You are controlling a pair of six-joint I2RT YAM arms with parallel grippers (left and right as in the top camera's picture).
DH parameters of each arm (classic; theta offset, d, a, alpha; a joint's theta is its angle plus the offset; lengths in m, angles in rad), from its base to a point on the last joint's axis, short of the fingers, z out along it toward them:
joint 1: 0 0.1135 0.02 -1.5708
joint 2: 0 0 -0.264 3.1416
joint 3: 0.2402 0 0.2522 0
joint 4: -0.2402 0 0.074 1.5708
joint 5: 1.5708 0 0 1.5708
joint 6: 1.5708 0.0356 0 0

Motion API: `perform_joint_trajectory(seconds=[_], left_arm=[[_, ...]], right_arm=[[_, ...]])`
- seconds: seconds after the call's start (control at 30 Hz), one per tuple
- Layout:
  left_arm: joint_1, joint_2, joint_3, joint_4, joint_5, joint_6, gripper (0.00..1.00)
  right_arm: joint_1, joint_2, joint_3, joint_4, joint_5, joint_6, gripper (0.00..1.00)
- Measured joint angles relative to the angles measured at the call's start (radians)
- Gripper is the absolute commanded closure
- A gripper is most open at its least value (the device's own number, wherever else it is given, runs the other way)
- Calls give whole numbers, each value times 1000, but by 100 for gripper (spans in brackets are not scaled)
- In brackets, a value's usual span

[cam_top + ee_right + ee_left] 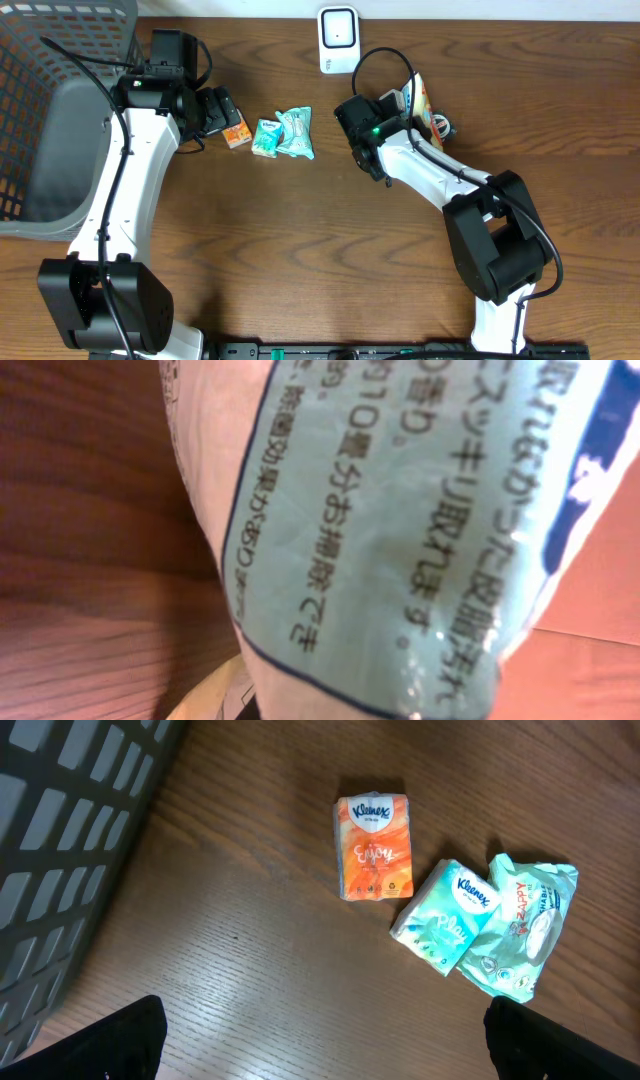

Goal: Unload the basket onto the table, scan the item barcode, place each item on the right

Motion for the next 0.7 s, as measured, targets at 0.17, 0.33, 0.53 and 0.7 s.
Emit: perform_joint_trajectory(seconds=[0.17, 0.33, 0.53, 0.7], left_arm=[[0, 0, 0, 0, 0, 0, 0], [0, 0, 0, 0, 0, 0, 0], [0, 0, 0, 0, 0, 0, 0], [0, 0, 0, 0, 0, 0, 0]], right_arm=[[21, 0, 0, -47, -13, -28, 96], [23, 1, 0, -56, -192, -47, 67], [35, 1, 1, -56, -357, -45, 32], [63, 1, 29, -105, -421, -24, 29]])
